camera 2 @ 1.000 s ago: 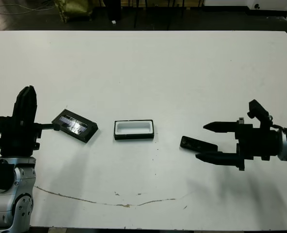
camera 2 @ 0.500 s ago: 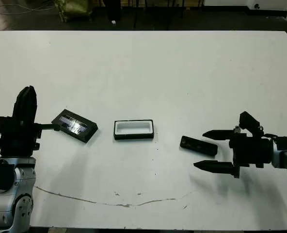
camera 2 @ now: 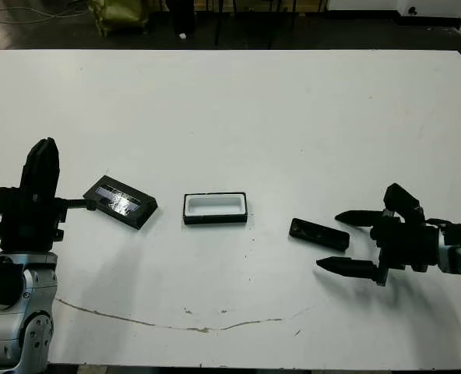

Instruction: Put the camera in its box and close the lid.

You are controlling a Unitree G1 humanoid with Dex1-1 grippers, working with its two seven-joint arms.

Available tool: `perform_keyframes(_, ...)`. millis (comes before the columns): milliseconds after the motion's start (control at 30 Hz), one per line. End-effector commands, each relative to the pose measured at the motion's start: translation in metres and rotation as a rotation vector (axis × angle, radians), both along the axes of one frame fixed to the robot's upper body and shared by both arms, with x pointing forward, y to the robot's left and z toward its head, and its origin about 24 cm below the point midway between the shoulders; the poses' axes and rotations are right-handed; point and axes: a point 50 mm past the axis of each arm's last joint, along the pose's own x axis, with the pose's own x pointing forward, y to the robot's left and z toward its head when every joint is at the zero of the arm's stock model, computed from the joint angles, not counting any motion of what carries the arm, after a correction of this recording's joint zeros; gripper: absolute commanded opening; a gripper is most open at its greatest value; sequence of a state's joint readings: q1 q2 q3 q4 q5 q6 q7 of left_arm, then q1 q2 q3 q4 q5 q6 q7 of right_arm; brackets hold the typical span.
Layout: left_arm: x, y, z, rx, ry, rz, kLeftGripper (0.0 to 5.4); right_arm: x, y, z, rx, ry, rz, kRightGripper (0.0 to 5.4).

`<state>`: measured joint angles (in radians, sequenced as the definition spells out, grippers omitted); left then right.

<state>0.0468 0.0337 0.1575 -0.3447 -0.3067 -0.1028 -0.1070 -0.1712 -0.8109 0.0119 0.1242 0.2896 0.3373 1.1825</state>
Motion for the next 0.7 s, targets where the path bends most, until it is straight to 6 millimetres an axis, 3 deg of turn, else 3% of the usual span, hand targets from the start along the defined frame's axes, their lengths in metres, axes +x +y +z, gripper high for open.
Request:
perform_keyframes(33, -0.002, 0.003, -0.007, -0.001, 0.035, 0.007, 0.0, -0.012, -0.005, -0.021, -0.083, 0.086, -0.058, 3.87)
perform_keyframes(500, -0.002, 0.003, -0.006, 0.003, 0.034, 0.011, 0.0, -0.021, 0.001, -0.022, -0.113, 0.074, -0.056, 0.79)
perform_keyframes(600, -0.003, 0.003, -0.006, 0.008, 0.033, 0.011, 0.0, -0.022, 0.003, -0.02, -0.109, 0.094, -0.053, 0.33)
perform_keyframes(700, -0.003, 0.003, -0.006, 0.005, 0.033, 0.012, 0.0, -0.022, 0.005, -0.016, -0.12, 0.097, -0.044, 0.21)
